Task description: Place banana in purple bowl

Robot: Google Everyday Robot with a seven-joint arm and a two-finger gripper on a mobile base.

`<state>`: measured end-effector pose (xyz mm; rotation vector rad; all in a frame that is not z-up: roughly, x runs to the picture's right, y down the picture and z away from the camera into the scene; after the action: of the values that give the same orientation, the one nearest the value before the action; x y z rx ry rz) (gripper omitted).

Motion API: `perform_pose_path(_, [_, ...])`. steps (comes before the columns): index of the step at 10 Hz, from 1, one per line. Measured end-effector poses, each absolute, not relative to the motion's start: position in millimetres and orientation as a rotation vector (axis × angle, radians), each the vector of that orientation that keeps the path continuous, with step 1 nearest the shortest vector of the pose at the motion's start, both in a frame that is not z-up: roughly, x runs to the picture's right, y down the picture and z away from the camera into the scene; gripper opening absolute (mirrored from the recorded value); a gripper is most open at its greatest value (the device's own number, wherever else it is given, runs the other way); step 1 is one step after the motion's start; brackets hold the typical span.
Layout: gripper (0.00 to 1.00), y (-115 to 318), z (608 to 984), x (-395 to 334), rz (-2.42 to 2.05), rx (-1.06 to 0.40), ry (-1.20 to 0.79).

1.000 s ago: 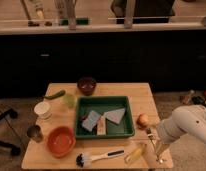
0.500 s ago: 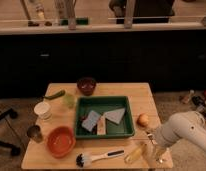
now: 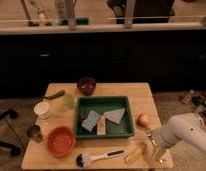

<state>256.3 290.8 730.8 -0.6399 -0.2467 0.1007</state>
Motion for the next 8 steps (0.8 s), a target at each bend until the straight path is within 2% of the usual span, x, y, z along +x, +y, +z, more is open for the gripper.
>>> perform_pose_path(8, [0.78, 319, 733, 215, -0.183, -0.68, -0.266])
